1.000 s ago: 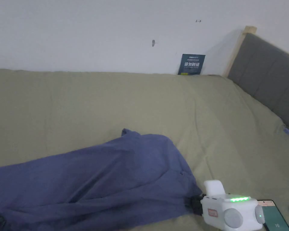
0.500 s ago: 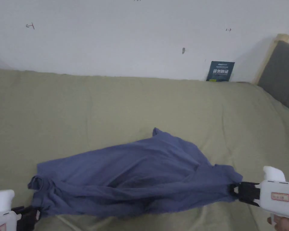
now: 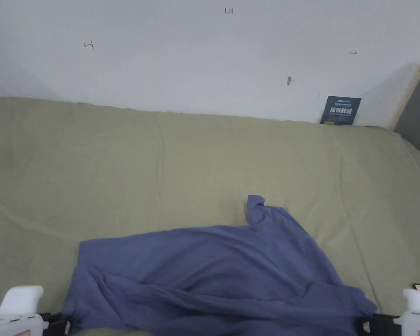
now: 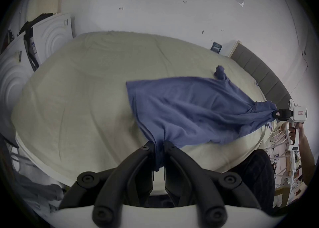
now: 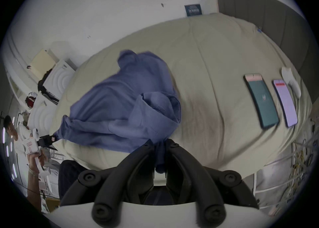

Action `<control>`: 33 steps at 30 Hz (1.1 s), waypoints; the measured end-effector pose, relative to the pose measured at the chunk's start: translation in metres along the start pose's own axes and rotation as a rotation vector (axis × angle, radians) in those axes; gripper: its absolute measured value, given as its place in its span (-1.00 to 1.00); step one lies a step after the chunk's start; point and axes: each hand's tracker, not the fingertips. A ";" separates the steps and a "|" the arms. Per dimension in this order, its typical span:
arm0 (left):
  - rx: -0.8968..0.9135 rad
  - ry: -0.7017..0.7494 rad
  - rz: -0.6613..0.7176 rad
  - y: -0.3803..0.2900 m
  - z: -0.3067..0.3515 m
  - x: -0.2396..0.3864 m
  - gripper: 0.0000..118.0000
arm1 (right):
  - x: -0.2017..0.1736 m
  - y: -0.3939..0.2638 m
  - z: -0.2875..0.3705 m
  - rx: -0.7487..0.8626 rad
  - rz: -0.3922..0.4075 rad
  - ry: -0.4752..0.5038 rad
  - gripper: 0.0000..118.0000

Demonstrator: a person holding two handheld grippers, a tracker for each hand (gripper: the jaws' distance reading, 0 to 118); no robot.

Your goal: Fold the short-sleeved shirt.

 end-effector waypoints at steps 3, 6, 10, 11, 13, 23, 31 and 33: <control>0.002 0.004 0.028 -0.015 -0.009 -0.004 -0.81 | 0.015 -0.014 -0.021 0.015 -0.053 -0.006 -0.80; 0.015 0.037 0.060 -0.023 -0.004 -0.004 0.73 | 0.019 -0.020 -0.019 0.098 -0.054 -0.083 0.13; 0.127 0.086 -0.025 -0.034 0.032 0.014 1.00 | -0.003 -0.027 0.017 0.211 0.069 -0.117 1.00; 0.172 0.107 -0.039 -0.038 0.043 0.021 1.00 | -0.015 -0.030 0.029 0.248 0.121 -0.118 1.00; 0.262 0.128 -0.054 -0.045 0.056 0.022 1.00 | -0.041 -0.035 0.050 0.325 0.219 -0.108 1.00; 0.319 0.095 -0.011 -0.021 0.047 0.030 -0.80 | -0.117 -0.052 0.075 0.575 0.318 -0.016 -0.98; 0.215 0.167 -0.042 0.082 -0.037 -0.004 -0.80 | -0.128 -0.034 0.051 0.508 0.364 0.008 -0.98; 0.152 0.170 -0.027 0.112 -0.070 -0.019 -0.80 | -0.127 -0.029 0.045 0.490 0.374 0.003 -0.98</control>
